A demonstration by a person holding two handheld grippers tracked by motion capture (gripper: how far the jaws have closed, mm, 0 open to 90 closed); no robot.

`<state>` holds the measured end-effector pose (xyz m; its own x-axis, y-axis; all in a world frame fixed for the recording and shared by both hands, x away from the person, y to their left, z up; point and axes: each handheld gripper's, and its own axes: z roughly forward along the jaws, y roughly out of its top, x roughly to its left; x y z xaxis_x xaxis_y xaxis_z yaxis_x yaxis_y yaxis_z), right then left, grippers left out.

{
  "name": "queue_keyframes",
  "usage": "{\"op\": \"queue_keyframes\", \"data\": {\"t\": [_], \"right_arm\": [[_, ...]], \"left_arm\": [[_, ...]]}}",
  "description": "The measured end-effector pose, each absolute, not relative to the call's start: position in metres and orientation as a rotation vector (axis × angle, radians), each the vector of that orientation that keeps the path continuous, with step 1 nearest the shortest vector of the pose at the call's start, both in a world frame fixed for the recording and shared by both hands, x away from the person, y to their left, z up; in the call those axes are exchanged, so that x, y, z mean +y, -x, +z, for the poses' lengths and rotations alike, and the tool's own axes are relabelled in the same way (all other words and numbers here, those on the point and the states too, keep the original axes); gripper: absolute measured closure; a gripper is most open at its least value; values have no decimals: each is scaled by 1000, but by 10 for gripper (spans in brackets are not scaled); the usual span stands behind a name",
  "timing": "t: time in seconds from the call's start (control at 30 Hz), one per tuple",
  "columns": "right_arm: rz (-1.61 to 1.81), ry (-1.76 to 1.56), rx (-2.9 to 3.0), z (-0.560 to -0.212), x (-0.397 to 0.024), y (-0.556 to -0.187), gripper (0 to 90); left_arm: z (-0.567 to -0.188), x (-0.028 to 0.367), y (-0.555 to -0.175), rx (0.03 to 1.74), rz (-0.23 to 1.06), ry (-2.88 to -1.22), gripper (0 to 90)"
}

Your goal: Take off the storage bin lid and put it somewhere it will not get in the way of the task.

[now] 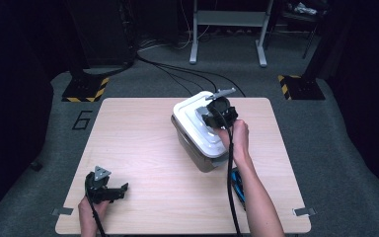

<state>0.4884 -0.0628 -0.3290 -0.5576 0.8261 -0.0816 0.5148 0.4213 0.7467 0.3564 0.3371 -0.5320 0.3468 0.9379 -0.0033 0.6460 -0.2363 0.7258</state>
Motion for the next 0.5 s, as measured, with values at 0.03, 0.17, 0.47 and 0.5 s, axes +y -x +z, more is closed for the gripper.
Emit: {"op": "queue_keyframes", "data": {"t": [0.03, 0.17, 0.47, 0.5], "right_arm": [[953, -1134, 2239, -328, -66, -488, 664], [952, -1146, 2223, -324, -77, -487, 664], [954, -1212, 2152, -318, -110, -488, 664], [949, -1227, 2139, -317, -114, -488, 664]], "left_arm": [[-532, 337, -356, 1378, 588, -1975, 10], [-532, 337, -356, 1378, 588, -1976, 10], [-532, 337, -356, 1378, 589, -1975, 10], [-532, 337, -356, 1377, 591, -1976, 10]]}}
